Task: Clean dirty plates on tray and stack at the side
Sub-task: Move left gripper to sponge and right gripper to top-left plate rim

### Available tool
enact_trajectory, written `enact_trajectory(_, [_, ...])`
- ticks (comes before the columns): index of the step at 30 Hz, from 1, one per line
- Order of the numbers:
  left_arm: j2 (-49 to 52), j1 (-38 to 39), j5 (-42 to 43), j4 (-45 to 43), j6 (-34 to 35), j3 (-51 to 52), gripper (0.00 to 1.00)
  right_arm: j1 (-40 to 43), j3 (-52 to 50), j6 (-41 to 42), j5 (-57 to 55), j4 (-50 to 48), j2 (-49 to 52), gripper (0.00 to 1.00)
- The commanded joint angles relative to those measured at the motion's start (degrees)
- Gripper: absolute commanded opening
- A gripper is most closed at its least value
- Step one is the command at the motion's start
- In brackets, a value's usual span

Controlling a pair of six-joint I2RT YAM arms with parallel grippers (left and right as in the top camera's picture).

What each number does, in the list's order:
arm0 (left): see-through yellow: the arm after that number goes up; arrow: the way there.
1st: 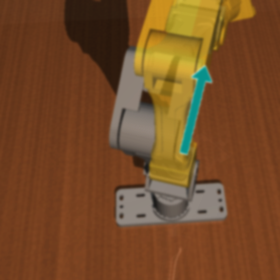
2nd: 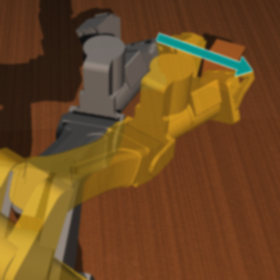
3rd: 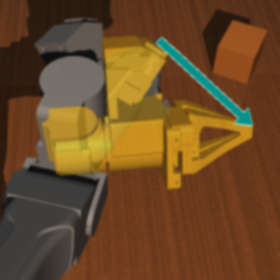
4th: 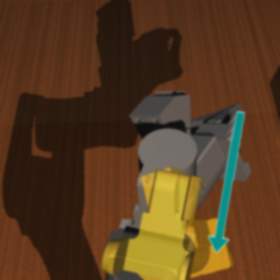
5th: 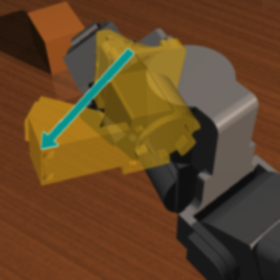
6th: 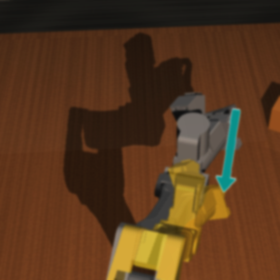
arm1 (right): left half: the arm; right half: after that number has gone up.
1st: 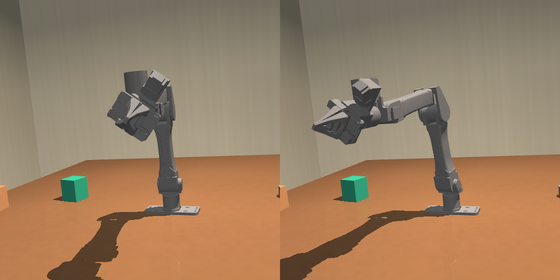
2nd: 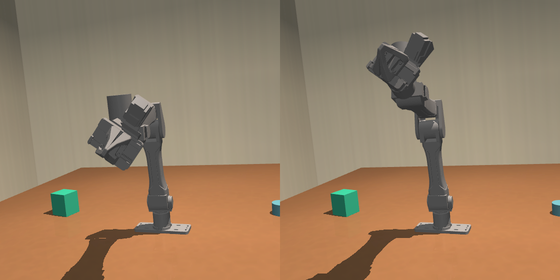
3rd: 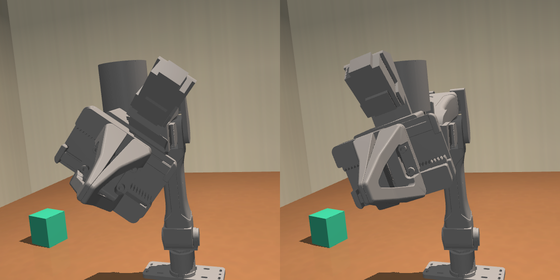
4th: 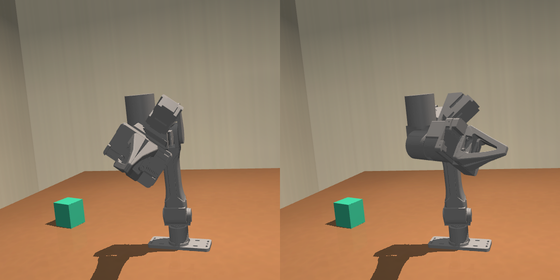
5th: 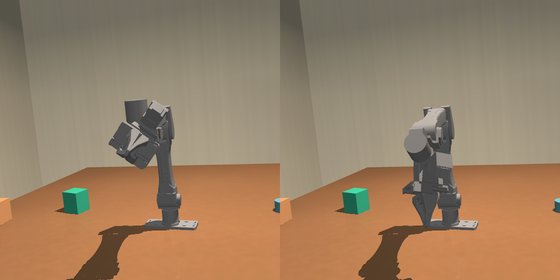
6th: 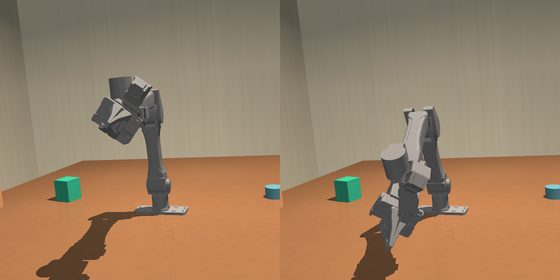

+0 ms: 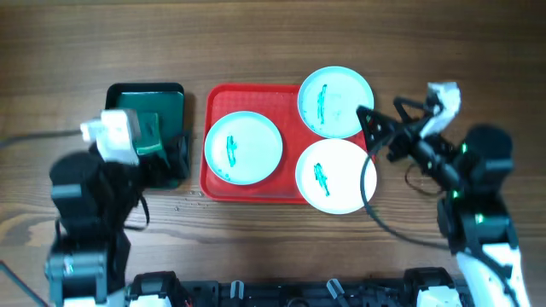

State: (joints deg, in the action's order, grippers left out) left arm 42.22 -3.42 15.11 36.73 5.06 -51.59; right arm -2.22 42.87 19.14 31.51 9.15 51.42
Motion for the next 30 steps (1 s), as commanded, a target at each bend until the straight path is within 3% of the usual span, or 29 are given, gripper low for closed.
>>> enact_trajectory(1, [12.5,0.2,1.1,10.2,0.3,-12.0,1.0,-0.2,13.4,-6.3,6.7,8.4,10.6,1.0])
enact_trajectory(5, [28.1,-0.3,1.1,24.7,0.3,-26.5,1.0,-3.0,31.2,-13.7,6.6,26.1,24.0,1.0])
enact_trajectory(8, [39.3,-0.3,0.9,35.9,0.3,-37.5,1.0,-7.5,41.5,-15.0,0.4,37.1,31.5,1.0])
enact_trajectory(10, [45.0,-0.3,0.9,38.9,0.1,-41.0,1.0,-10.3,48.1,-16.9,-1.5,44.2,36.6,1.0])
enact_trajectory(13, [48.9,-0.3,-0.9,37.8,-0.3,-41.0,1.0,-11.3,48.5,-17.4,-2.6,41.9,39.6,1.0])
enact_trajectory(16, [51.9,-0.3,-2.1,36.7,-0.3,-41.0,1.0,-11.6,48.5,-11.5,1.4,40.3,42.9,1.0])
enact_trajectory(19, [53.4,-0.3,-3.1,36.9,-2.1,-41.0,1.0,-15.1,48.5,-7.4,-4.9,41.6,47.3,0.86])
enact_trajectory(20, [53.4,-0.3,-6.2,36.8,-1.9,-41.0,0.94,-17.4,48.5,-6.1,-7.5,41.9,48.9,0.83])
enact_trajectory(23, [53.4,-0.9,-16.3,36.8,2.8,-41.0,0.93,-24.1,48.5,1.8,-18.3,43.5,53.5,0.73])
enact_trajectory(26, [53.4,-1.7,-17.4,36.2,3.3,-41.0,0.93,-28.8,48.5,5.9,-22.6,44.1,57.4,0.57])
enact_trajectory(30, [53.5,-1.9,-17.4,34.4,3.3,-40.9,0.89,-33.7,48.5,8.1,-25.8,44.0,63.8,0.52])
